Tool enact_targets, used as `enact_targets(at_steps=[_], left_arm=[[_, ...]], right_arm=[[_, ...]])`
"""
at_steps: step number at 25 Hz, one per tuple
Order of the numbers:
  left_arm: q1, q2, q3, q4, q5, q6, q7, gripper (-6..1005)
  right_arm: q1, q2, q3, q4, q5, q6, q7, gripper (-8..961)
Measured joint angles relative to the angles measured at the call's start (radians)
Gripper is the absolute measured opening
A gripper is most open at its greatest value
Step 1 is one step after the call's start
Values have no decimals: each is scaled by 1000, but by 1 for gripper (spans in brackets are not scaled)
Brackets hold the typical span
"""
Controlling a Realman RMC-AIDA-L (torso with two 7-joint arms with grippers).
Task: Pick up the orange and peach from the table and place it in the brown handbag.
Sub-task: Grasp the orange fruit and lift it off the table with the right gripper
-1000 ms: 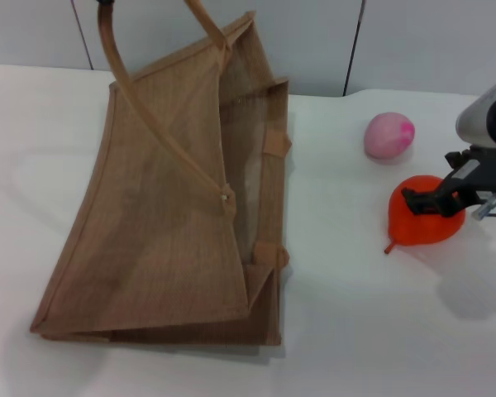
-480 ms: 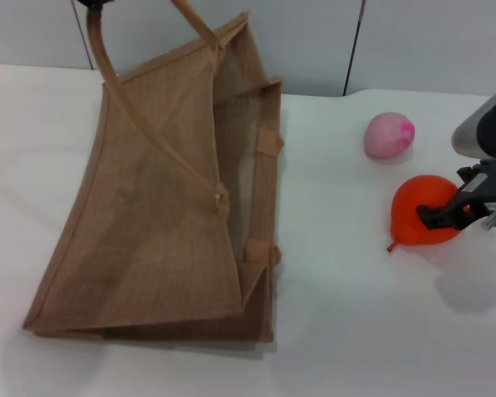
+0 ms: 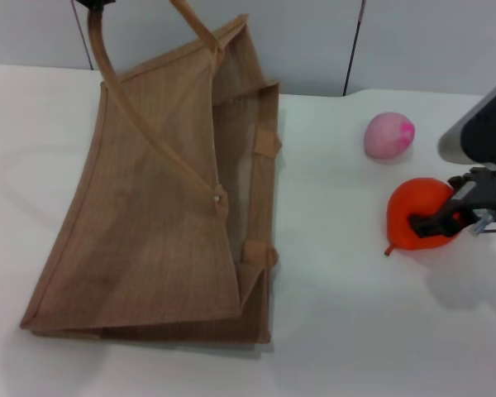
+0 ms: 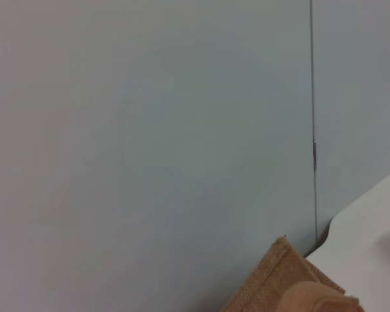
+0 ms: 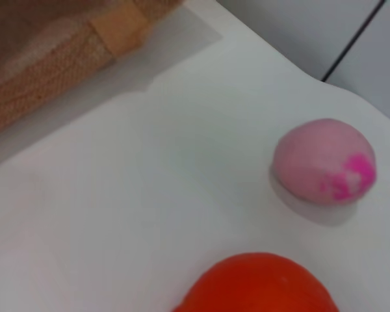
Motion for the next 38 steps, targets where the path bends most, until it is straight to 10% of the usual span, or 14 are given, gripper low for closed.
enact_targets(at_steps=[16,21,38], left_arm=[[-13,-1,5,-9,-7,-2,1,125],[-15,-1,6,-9,-7,-2,1,125],[-25,-2,6,-8,-9,5,2,125]], right_arm=[[75,6,-2,71,89,-13,-30,785],[89,7,32,81,84,-5,-24,571],[82,4,44,-56,76,64,-24,436]])
